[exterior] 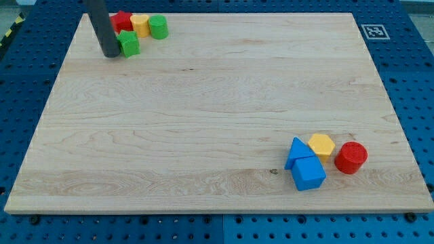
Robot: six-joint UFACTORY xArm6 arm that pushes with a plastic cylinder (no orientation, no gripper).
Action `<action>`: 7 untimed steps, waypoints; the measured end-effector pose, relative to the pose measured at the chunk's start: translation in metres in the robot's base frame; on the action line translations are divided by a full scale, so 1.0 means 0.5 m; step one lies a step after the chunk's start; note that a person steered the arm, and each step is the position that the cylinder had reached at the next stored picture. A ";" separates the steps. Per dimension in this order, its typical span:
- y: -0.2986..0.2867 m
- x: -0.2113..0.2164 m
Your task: Drag the green star into the bottom side of the red star
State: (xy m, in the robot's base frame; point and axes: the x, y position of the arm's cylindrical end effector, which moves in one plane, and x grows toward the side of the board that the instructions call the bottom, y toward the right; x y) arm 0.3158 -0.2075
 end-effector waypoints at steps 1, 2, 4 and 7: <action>0.061 0.049; 0.096 0.052; 0.109 -0.004; 0.118 -0.006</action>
